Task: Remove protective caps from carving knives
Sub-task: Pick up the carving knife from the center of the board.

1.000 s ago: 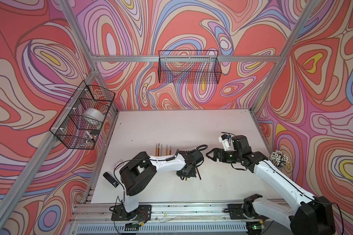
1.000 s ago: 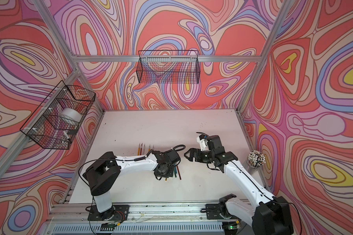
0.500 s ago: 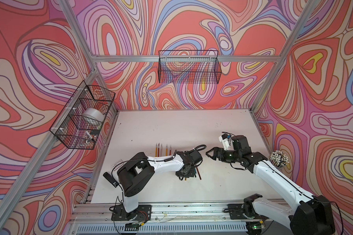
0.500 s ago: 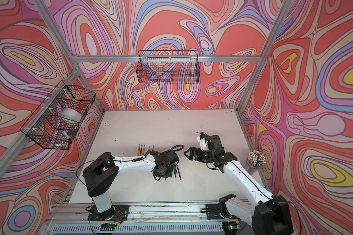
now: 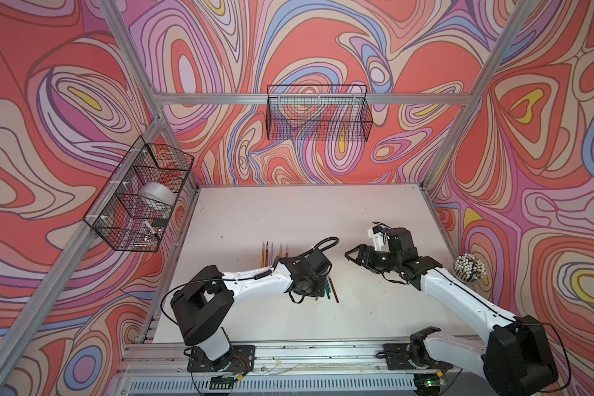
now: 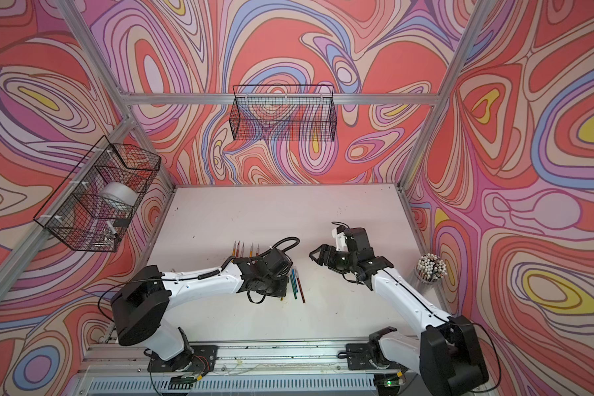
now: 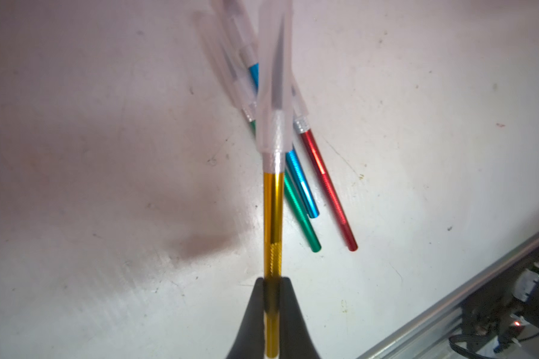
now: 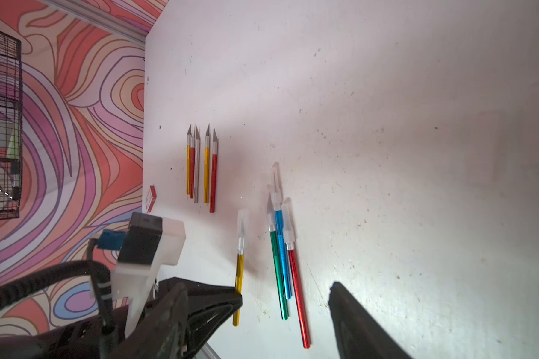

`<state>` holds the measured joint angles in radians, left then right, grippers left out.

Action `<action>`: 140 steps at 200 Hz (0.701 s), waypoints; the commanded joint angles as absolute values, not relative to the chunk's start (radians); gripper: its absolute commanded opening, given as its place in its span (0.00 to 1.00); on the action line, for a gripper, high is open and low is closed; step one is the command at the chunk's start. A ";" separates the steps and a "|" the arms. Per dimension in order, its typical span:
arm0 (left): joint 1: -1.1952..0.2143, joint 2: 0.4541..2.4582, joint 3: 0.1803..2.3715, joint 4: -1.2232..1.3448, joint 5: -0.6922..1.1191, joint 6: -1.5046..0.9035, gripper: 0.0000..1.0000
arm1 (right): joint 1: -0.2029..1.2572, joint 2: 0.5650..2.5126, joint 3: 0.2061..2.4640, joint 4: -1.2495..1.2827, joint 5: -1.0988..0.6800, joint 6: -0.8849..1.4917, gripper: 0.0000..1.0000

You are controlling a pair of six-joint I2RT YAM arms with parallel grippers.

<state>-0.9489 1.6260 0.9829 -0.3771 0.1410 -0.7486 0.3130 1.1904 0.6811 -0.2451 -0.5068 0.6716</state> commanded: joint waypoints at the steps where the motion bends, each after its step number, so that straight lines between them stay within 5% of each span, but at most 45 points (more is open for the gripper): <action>1: -0.936 1.602 0.960 -0.276 0.213 -0.695 0.09 | 0.345 1.235 0.681 -0.163 -0.514 0.708 0.66; 140: -0.921 1.552 0.871 -0.093 0.331 -0.714 0.07 | 0.450 1.378 0.677 0.001 -0.462 0.796 0.36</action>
